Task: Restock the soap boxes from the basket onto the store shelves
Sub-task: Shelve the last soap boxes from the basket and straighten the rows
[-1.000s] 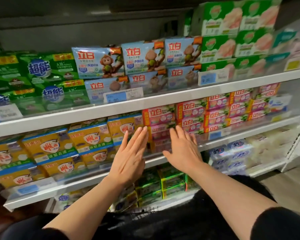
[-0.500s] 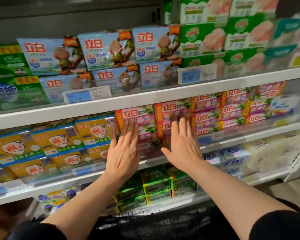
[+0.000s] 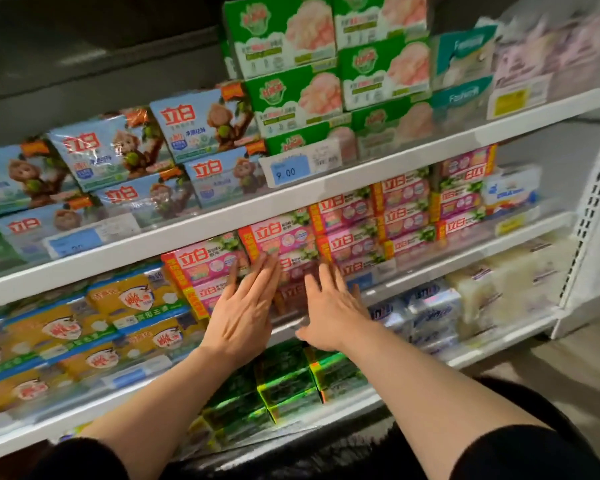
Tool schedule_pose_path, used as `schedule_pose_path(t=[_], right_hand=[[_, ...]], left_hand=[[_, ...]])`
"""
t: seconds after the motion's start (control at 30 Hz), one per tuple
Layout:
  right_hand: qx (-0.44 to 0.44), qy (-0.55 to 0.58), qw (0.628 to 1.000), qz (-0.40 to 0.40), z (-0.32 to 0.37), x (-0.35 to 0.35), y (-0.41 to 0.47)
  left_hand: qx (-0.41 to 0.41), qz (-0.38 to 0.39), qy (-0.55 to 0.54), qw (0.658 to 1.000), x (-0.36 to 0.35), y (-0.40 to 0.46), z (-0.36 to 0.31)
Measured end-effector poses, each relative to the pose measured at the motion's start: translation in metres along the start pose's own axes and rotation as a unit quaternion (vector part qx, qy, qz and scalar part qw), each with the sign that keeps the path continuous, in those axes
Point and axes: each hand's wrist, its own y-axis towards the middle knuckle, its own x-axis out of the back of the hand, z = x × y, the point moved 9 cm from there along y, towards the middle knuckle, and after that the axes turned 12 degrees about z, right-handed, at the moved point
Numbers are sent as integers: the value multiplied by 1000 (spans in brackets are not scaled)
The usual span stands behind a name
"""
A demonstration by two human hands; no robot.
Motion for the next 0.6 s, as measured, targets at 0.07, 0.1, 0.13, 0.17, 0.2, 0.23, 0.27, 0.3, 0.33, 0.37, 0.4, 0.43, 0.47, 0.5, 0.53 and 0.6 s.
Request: schedule_pose_path(t=[0.07,0.1,0.13,0.17,0.2,0.23,0.27,0.3,0.33,0.37,0.4,0.43,0.47,0.5,0.53,0.6], right_hand=[[-18,-9,999,47,1,-15,2],[-24,-16,997,72,2,-25,2],[-30,-24,995,93,2,-34,1],[-34,-32,993,107,1,-41,0],[-36,-39,992,117,0,-47,-1],[-37,-37,992,116,-3,-48,-3],[-36,-32,993,107,-4,-48,-3],[-33,-27,995,90,-4,-45,-3],[-29,-24,997,64,-2,-40,-2],[-25,-24,999,37,1,-34,-1],[-19,-28,999,12,5,-30,0],[-12,-33,999,-6,10,-27,2],[-6,-37,999,-15,15,-26,6],[-3,-41,999,-17,19,-26,9],[-5,-45,999,-18,23,-28,13],[-16,-49,998,-22,27,-31,19]], left_hand=[[0,1,-5,1000,-8,-6,0],[-1,2,-7,1000,-11,-9,0],[1,1,-10,1000,-12,-12,2],[5,-4,-18,1000,-12,-15,6],[12,-6,-31,999,-13,-18,10],[16,-4,-40,999,-13,-20,12],[17,3,-49,999,-18,-24,14],[20,12,-54,998,-24,-30,17],[23,21,-58,998,-30,-36,19],[29,29,-61,997,-38,-43,21],[34,36,-66,997,-44,-49,23],[41,42,-71,996,-49,-55,26],[50,46,-73,995,-53,-60,29],[61,54,-72,994,-57,-66,33],[73,64,-72,993,-60,-70,37],[92,80,-77,990,-67,-77,44]])
